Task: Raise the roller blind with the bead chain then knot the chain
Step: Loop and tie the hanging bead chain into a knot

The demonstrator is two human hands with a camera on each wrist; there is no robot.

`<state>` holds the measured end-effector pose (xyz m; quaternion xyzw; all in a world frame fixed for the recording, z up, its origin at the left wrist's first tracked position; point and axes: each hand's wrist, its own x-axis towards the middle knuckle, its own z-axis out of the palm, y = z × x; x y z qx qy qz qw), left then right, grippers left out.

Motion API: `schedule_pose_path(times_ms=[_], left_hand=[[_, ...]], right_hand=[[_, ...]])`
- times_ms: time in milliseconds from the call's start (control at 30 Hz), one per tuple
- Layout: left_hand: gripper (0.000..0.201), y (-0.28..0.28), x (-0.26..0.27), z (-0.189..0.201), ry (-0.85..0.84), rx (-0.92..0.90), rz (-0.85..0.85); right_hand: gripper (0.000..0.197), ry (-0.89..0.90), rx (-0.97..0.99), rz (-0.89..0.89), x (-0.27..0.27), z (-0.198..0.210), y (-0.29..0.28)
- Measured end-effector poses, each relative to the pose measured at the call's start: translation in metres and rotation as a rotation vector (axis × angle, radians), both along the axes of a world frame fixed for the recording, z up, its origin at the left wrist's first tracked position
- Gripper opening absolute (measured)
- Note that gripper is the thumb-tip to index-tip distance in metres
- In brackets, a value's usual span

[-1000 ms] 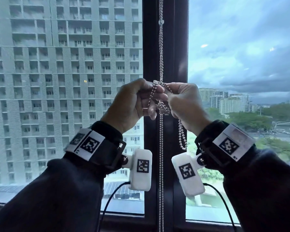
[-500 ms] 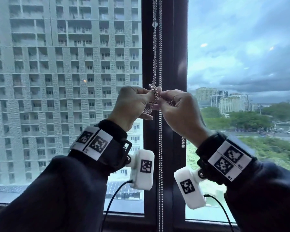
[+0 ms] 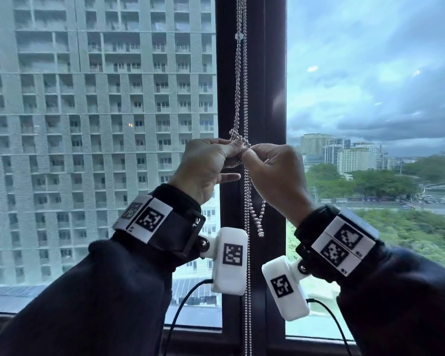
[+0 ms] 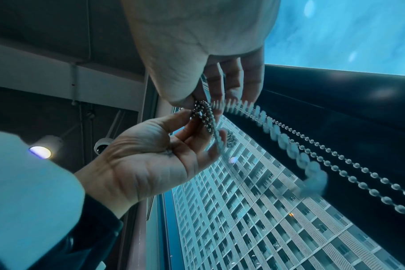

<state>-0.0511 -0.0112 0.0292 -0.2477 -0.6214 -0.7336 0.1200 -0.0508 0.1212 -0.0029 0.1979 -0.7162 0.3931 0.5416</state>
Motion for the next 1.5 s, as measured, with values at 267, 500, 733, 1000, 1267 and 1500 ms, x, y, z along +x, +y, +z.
schedule_pose_path(times_ms=[267, 500, 733, 1000, 1267, 1500], left_hand=[[0.024, -0.005, 0.001, 0.000, -0.115, 0.079, -0.151], [0.028, -0.016, 0.009, 0.001, 0.036, -0.168, 0.014], [0.032, -0.023, 0.006, -0.001, 0.106, -0.369, 0.067], [0.033, -0.024, 0.014, -0.002, 0.138, -0.499, -0.030], [0.031, -0.024, 0.019, -0.015, 0.149, -0.664, -0.143], [0.034, -0.023, 0.025, -0.015, 0.143, -0.733, -0.111]], right_hand=[[0.028, -0.001, -0.129, -0.069, -0.003, 0.003, 0.004], [0.018, -0.028, -0.096, -0.077, -0.006, 0.009, 0.015], [0.010, -0.060, -0.096, 0.048, -0.010, 0.015, 0.017], [0.034, -0.152, -0.101, 0.355, -0.003, 0.018, 0.007], [0.043, -0.386, -0.035, 0.689, 0.009, 0.014, 0.004], [0.017, -0.518, -0.057, 0.844, 0.015, 0.012, 0.002]])
